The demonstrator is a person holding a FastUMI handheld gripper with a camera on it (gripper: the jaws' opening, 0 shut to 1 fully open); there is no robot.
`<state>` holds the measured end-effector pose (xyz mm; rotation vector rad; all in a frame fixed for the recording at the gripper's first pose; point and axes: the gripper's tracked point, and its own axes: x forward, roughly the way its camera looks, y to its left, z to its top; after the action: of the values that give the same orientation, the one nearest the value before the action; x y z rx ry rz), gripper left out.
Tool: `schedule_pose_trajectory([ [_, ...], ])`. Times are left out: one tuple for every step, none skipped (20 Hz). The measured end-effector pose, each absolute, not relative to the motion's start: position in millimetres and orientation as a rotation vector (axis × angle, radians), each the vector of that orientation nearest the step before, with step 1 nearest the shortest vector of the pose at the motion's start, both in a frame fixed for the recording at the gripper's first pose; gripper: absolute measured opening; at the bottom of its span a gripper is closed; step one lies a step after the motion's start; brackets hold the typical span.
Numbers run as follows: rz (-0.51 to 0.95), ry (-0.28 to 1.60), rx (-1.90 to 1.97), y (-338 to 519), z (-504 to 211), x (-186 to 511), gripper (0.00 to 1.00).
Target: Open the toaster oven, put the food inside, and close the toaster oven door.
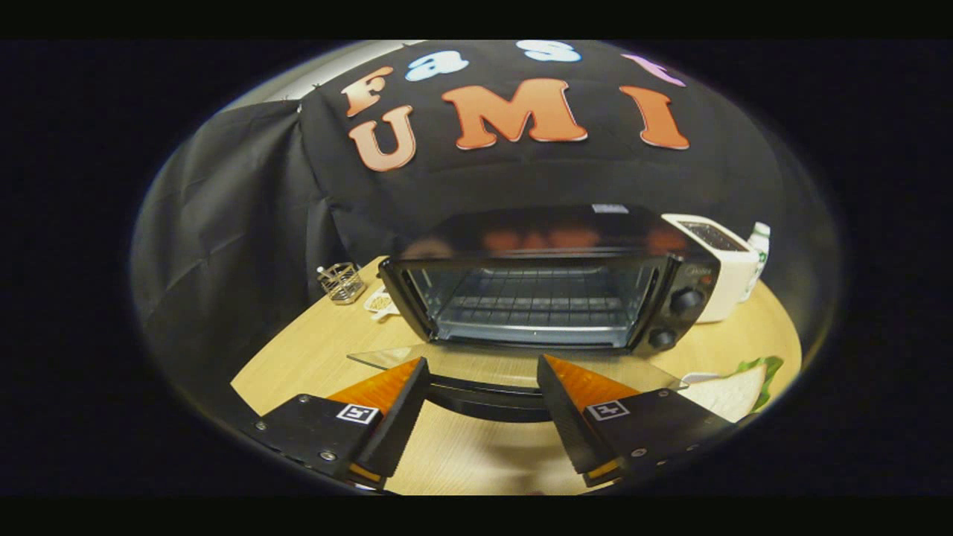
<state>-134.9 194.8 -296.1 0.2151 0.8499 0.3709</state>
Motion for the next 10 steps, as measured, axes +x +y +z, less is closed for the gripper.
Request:
schedule_pose_trajectory([
  [0.369, 0.875, 0.222, 194.2, -301.6, -140.3, 0.86],
  [0.372, 0.897, 0.222, 194.4, -306.8, -143.6, 0.85],
  [0.372, 0.909, 0.220, 195.9, -311.5, -146.7, 0.85],
  [0.373, 0.912, 0.212, 196.9, -315.0, -147.2, 0.84],
  [0.374, 0.913, 0.198, 196.0, -317.7, -148.3, 0.84],
  [0.378, 0.917, 0.182, 196.9, -321.2, -147.9, 0.84],
  [0.375, 0.928, 0.173, 197.1, -326.4, -150.8, 0.83],
  [0.375, 0.941, 0.169, 198.2, -331.3, -151.8, 0.82],
  [0.373, 0.959, 0.162, 200.3, -336.4, -152.5, 0.82],
  [0.374, 0.977, 0.159, 202.7, -341.7, -154.0, 0.82],
])
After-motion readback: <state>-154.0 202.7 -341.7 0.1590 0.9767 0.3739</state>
